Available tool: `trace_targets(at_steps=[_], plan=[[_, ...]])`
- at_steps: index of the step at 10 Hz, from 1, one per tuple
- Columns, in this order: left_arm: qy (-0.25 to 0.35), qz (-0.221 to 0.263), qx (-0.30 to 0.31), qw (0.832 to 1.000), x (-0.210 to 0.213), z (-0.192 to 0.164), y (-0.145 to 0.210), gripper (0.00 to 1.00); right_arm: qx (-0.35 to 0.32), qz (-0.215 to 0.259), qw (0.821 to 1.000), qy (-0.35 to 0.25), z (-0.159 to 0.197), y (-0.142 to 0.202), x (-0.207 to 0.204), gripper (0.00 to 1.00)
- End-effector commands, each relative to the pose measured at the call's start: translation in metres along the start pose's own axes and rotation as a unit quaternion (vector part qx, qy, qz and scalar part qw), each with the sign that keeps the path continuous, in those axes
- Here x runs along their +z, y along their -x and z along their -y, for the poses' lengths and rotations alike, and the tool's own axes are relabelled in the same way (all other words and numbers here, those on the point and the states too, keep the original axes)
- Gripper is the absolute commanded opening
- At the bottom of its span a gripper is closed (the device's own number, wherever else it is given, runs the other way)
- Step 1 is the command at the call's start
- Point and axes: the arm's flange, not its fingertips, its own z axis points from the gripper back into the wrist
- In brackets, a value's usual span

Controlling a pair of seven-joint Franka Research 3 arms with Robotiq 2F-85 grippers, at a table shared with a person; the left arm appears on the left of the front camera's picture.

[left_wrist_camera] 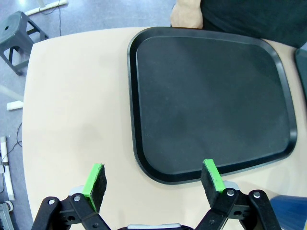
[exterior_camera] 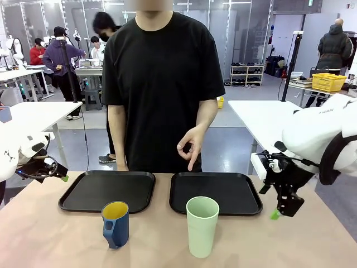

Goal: Sort and store the cups by type.
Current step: Pick up the Reusable plastic cup.

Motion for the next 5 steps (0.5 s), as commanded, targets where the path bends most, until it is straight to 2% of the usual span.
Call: trace_targets(at_steps=[1,3,5], plan=[[0.0,0.001,0.0,1.0,0.001,0.0,-0.001,1.0,0.006,0.092,0.995,-0.024,-0.003,0.011,-0.017,1.0],[0.0,0.001,0.0,1.0,0.001,0.0,-0.001,1.0,-0.011,0.168,0.986,-0.015,-0.01,0.012,-0.039,1.0],[0.0,0.001,0.0,1.0,0.001,0.0,-0.001,1.0,-0.027,0.225,0.974,-0.002,-0.014,0.019,-0.057,1.0]])
